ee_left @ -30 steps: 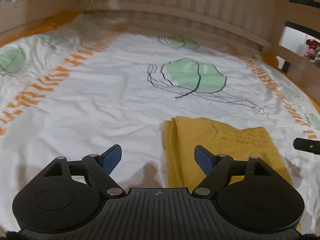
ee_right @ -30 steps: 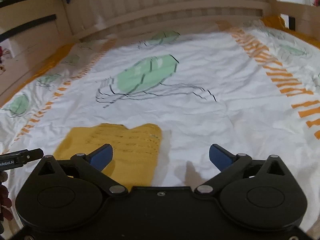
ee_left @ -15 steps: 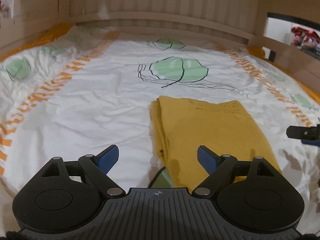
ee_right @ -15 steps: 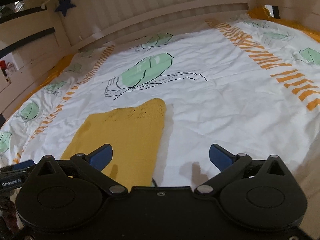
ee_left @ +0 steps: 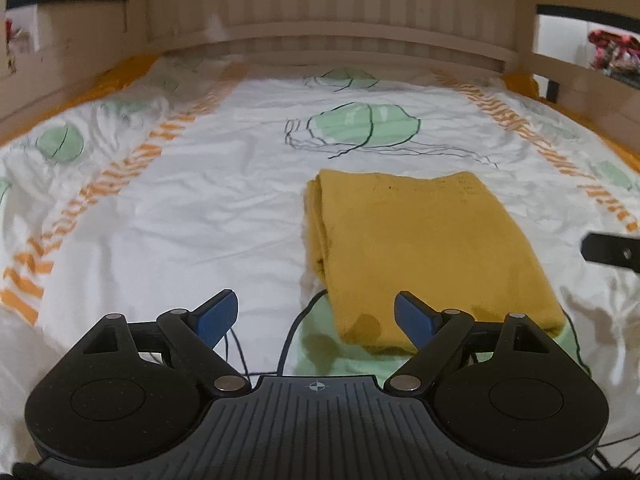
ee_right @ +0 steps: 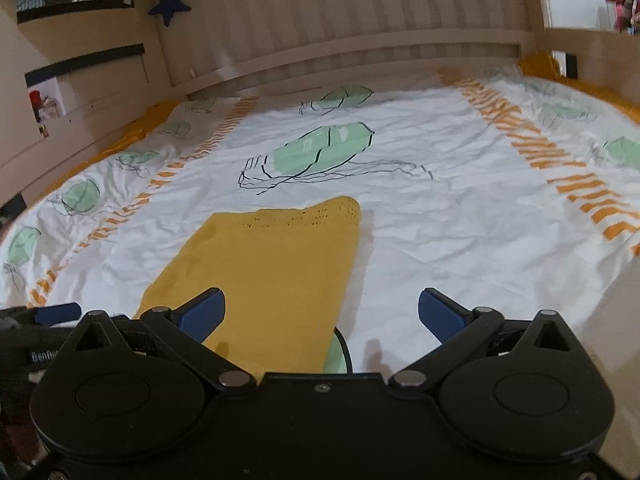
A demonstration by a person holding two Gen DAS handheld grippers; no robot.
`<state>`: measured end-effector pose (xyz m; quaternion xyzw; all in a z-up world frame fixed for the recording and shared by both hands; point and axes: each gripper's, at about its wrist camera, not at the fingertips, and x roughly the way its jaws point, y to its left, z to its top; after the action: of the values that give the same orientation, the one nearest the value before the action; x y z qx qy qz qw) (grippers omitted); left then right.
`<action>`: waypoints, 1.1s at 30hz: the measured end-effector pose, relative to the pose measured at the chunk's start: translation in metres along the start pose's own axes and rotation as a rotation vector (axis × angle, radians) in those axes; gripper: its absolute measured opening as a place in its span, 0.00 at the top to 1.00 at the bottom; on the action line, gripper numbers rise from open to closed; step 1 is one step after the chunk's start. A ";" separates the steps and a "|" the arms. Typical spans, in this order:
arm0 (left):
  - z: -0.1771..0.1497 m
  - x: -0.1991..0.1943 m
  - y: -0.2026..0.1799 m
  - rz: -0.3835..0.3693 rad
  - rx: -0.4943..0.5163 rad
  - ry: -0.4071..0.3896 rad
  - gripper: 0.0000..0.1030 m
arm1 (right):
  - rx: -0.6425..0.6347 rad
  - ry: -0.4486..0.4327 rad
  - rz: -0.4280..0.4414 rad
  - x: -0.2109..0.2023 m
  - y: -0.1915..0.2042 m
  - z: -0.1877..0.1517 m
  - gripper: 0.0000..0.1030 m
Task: Fold small clothes
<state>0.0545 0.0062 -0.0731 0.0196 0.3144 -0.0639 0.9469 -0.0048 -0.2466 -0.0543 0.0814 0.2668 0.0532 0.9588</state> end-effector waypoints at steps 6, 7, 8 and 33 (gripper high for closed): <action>-0.003 -0.004 0.005 0.011 -0.041 0.008 0.17 | -0.064 0.014 -0.102 -0.006 0.015 -0.008 0.01; -0.004 -0.004 0.005 0.010 -0.040 0.009 0.17 | -0.069 0.026 -0.096 -0.005 0.017 -0.009 0.01; -0.005 -0.005 0.004 0.009 -0.036 0.010 0.17 | -0.069 0.039 -0.077 -0.004 0.017 -0.010 0.01; -0.009 0.000 0.000 0.003 -0.024 0.054 0.17 | -0.004 0.098 -0.028 0.003 0.014 -0.017 0.01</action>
<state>0.0493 0.0065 -0.0798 0.0105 0.3406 -0.0580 0.9384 -0.0117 -0.2299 -0.0673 0.0729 0.3145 0.0444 0.9454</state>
